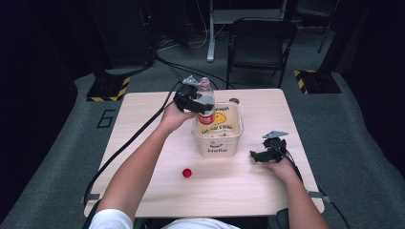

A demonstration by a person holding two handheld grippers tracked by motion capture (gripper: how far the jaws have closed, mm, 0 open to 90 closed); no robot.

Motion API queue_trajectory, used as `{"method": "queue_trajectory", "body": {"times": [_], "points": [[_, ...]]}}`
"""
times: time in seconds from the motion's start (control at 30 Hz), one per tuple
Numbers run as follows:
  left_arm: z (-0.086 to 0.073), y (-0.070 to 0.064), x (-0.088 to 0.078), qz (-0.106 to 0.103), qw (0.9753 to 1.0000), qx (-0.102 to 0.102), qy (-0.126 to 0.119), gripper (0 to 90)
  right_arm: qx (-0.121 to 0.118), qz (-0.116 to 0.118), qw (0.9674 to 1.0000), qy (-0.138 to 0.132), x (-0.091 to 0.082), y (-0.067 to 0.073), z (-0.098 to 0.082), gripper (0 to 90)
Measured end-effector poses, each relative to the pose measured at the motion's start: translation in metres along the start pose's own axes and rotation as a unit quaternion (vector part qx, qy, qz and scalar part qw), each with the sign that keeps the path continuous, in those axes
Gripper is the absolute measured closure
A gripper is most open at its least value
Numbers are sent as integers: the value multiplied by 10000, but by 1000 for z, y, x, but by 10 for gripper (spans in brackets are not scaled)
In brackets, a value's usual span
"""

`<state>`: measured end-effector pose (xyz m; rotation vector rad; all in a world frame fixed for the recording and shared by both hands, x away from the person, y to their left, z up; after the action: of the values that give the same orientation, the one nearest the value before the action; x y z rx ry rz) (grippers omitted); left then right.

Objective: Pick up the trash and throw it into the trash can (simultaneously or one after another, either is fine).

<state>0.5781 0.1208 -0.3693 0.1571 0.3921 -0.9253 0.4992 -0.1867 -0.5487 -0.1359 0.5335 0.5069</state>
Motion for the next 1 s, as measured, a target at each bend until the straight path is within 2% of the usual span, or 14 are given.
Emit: {"method": "queue_trajectory", "body": {"times": [0.1,0.17,0.23,0.27,0.33,0.5,0.6,1.0], "points": [[-3,-1,2,-24,10000,-66,-34,266,1,-2,10000,0,0,0,0,0],[-8,0,5,6,10000,17,13,266,2,-5,10000,1,0,0,0,0],[-10,0,5,31,10000,14,27,266,-3,-19,10000,1,0,0,0,0],[-13,0,7,25,9999,-96,-16,265,1,-13,10000,4,0,0,0,0],[-17,1,8,13,9999,-135,12,265,4,-15,10000,5,0,0,0,0],[-27,1,13,19,10000,-89,35,264,6,-14,10000,4,0,0,0,0],[-35,-1,16,9,9999,-19,135,264,6,-14,10000,4,0,0,0,0],[-43,-7,21,-87,9991,192,367,262,6,-14,10000,4,0,0,0,0]]}}
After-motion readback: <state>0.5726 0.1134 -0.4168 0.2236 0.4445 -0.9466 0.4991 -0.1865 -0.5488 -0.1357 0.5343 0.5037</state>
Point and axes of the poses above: each handheld gripper's, and its own axes: x roughly forward along the jaws, z roughly out of its top, y roughly to its left, the point moved 3 cm from there along x, roughly forward along the jaws, and after that the axes turned 13 degrees about -y, right-handed, at the moved point
